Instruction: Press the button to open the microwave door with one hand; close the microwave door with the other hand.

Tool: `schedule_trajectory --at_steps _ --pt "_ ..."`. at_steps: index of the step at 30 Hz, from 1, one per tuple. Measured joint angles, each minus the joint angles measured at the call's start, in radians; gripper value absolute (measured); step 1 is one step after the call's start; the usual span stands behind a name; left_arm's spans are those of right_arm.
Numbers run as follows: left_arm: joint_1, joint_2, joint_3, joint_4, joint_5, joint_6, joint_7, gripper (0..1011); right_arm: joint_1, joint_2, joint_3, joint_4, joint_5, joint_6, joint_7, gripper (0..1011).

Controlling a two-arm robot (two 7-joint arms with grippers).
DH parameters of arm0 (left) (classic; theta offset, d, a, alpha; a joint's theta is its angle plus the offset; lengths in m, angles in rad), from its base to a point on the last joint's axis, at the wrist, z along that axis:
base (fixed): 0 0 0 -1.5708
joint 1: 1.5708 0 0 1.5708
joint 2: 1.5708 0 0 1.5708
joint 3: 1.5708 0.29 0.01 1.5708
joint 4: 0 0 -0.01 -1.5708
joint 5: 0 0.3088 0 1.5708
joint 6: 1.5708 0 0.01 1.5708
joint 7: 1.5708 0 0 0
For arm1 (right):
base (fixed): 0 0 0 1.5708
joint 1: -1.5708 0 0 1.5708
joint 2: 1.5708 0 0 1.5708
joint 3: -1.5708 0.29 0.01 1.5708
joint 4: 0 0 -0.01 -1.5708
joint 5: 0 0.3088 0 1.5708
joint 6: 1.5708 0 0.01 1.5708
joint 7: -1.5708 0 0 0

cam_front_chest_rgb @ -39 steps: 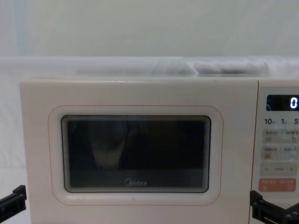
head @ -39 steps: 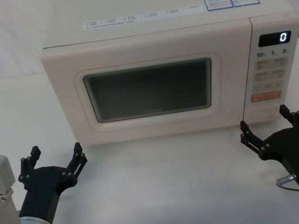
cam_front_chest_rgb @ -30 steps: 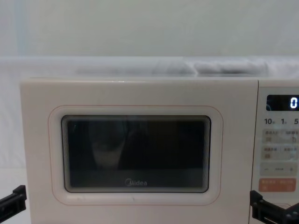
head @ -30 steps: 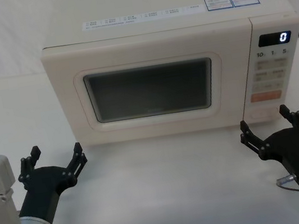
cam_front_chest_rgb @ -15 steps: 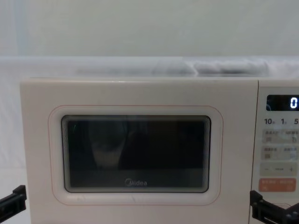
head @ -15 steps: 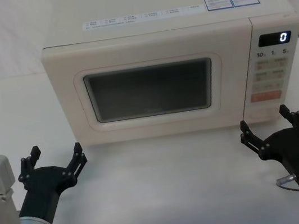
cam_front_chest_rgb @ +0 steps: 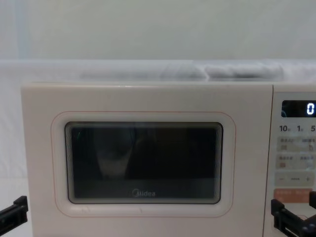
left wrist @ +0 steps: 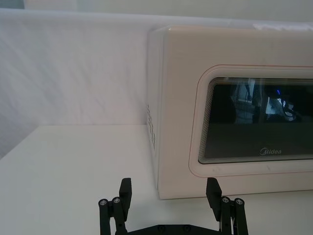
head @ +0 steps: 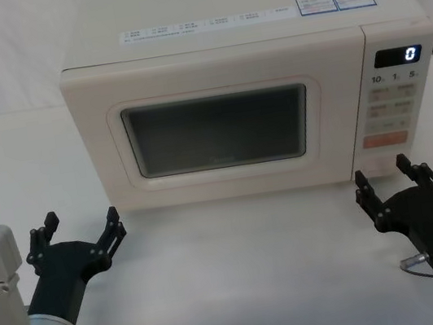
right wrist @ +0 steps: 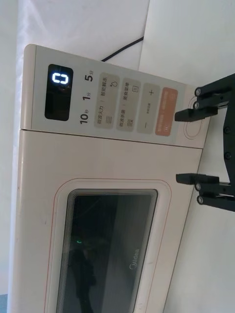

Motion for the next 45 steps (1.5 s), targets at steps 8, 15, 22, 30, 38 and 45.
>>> schedule_trajectory --at_steps 8,15,22,30,38,45 --pt "0.0 0.0 0.0 0.0 0.0 0.0 0.0 1001 0.0 0.0 0.0 0.0 0.0 0.0 0.0 434" --pt "0.0 0.0 0.0 0.0 0.0 0.0 0.0 1001 0.0 0.0 0.0 0.0 0.0 0.0 0.0 234" --pt "0.0 0.0 0.0 0.0 0.0 0.0 0.0 1001 0.0 0.0 0.0 0.0 0.0 0.0 0.0 32" --pt "0.0 0.0 0.0 0.0 0.0 0.0 0.0 1001 0.0 0.0 0.0 0.0 0.0 0.0 0.0 0" --pt "0.0 0.0 0.0 0.0 0.0 0.0 0.0 1001 0.0 -0.01 0.015 0.008 0.023 -0.004 0.024 0" --pt "0.0 0.0 0.0 0.0 0.0 0.0 0.0 1001 0.011 -0.03 0.057 0.033 0.096 0.01 0.089 0"
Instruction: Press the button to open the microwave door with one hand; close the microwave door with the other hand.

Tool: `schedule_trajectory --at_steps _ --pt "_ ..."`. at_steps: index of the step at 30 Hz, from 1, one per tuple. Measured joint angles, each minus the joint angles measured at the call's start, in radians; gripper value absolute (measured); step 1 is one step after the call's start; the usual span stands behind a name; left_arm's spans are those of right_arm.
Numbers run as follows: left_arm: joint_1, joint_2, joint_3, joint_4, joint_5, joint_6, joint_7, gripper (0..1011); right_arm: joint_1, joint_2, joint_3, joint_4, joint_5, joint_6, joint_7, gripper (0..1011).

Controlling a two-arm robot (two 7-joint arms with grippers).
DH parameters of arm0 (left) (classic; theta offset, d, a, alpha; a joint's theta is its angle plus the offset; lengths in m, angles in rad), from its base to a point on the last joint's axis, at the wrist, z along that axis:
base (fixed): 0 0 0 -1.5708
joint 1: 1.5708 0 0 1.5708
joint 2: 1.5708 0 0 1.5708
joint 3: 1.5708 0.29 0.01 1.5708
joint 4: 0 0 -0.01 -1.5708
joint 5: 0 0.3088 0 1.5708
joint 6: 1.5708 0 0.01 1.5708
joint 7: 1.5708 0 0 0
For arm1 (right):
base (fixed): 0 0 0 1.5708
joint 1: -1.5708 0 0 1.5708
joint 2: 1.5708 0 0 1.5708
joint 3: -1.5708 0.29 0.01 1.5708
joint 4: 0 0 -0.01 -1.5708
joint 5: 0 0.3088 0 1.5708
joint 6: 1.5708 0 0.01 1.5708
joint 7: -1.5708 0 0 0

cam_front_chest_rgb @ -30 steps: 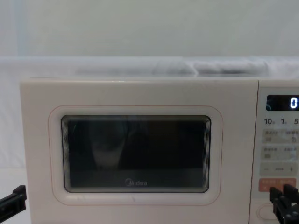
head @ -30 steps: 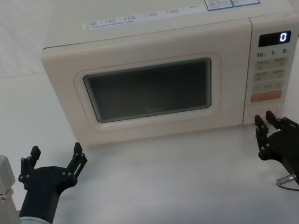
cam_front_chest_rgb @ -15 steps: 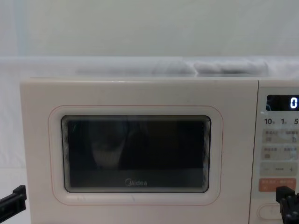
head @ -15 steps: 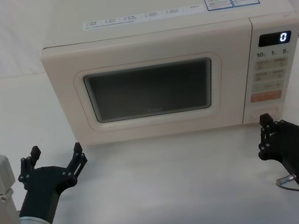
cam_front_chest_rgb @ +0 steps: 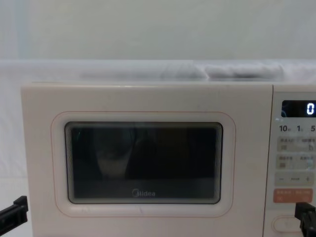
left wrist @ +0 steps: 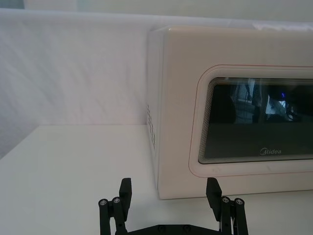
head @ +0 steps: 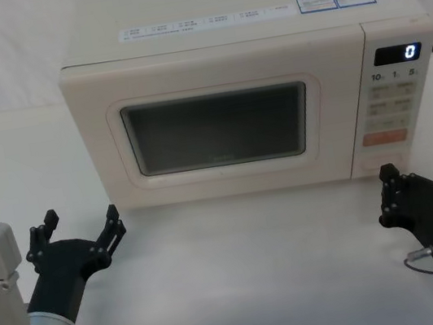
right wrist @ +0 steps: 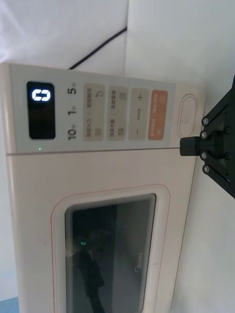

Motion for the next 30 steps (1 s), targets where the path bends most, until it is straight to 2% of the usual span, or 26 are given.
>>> schedule_trajectory --at_steps 5,12,19,21,30 --pt "0.0 0.0 0.0 0.0 0.0 0.0 0.0 1001 0.024 0.0 0.033 0.017 0.048 0.045 0.055 0" --pt "0.0 0.0 0.0 0.0 0.0 0.0 0.0 1001 0.071 0.018 0.048 0.042 0.064 0.116 0.092 0" --pt "0.0 0.0 0.0 0.0 0.0 0.0 0.0 1001 0.119 0.03 0.036 0.084 0.052 0.155 0.103 0" --pt "0.0 0.0 0.0 0.0 0.0 0.0 0.0 1001 0.144 0.031 0.028 0.119 0.038 0.162 0.104 0" --pt "0.0 0.0 0.0 0.0 0.0 0.0 0.0 1001 0.198 0.025 0.018 0.196 0.008 0.162 0.104 0"
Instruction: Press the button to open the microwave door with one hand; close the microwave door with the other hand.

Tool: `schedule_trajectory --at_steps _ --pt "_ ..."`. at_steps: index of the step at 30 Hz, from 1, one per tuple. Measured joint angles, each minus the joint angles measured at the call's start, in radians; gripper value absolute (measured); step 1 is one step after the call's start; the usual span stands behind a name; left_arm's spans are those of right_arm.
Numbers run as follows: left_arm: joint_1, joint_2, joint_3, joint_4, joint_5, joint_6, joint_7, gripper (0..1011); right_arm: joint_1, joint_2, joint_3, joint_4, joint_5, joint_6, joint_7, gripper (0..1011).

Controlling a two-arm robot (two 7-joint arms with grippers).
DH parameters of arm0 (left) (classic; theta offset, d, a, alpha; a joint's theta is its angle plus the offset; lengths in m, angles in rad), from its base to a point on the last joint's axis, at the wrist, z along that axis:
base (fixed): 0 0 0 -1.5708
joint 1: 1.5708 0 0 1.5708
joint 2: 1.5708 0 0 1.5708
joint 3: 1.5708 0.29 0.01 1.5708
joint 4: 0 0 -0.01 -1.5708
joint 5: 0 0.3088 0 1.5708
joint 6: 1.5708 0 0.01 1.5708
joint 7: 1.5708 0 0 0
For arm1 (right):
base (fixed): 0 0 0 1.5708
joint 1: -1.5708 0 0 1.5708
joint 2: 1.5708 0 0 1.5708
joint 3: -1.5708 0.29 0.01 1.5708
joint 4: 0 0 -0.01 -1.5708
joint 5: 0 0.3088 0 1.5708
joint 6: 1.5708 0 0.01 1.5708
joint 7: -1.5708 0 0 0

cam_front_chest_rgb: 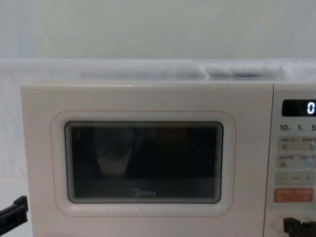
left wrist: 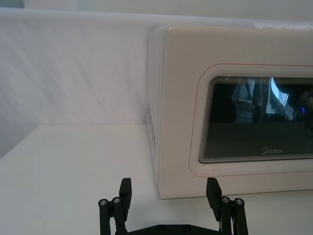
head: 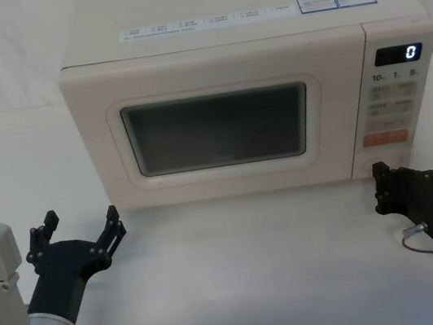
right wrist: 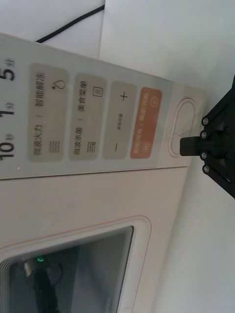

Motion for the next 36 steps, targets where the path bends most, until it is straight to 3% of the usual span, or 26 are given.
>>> schedule_trajectory --at_steps 9,36 --pt "0.0 0.0 0.0 0.0 0.0 0.0 0.0 1001 0.027 -0.025 0.01 0.055 0.002 -0.024 -0.002 0" --pt "0.0 0.0 0.0 0.0 0.0 0.0 0.0 1001 0.041 -0.054 0.026 0.087 -0.01 -0.043 -0.02 0"
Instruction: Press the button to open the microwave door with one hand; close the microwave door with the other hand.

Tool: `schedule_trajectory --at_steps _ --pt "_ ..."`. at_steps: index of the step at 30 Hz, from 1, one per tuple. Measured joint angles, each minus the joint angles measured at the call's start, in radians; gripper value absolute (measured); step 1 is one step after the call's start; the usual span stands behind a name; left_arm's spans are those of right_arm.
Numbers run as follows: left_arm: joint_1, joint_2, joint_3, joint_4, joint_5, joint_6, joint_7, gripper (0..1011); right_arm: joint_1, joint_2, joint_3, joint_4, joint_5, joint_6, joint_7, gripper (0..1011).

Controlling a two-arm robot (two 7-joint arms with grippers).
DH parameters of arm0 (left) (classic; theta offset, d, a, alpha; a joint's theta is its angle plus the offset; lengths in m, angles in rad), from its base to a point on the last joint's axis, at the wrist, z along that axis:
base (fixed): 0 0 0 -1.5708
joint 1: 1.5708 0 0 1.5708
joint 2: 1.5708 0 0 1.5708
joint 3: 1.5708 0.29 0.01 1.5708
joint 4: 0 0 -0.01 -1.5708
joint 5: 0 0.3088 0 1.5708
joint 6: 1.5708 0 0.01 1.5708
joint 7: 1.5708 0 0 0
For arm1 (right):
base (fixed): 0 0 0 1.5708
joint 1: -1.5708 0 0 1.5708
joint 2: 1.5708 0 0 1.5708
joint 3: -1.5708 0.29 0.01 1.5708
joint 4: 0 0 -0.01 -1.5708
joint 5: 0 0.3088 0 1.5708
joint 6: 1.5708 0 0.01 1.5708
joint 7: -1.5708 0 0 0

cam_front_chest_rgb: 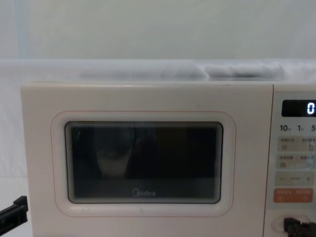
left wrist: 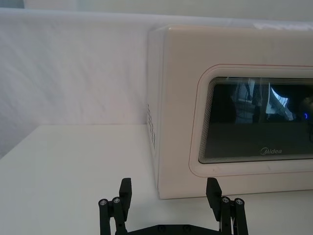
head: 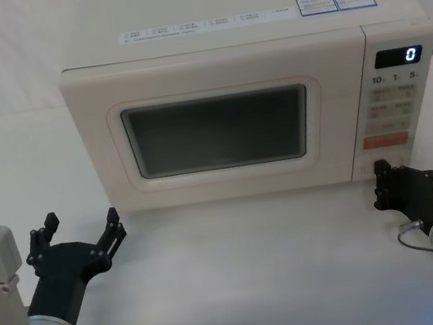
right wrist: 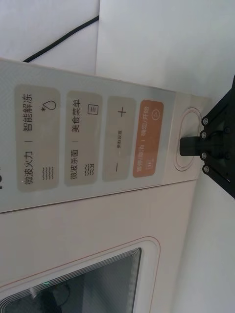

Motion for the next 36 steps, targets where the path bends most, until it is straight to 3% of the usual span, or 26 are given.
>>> schedule_trajectory --at_steps 36 --pt "0.0 0.0 0.0 0.0 0.0 0.0 0.0 1001 0.066 -0.029 0.006 0.093 -0.02 -0.027 -0.005 0"
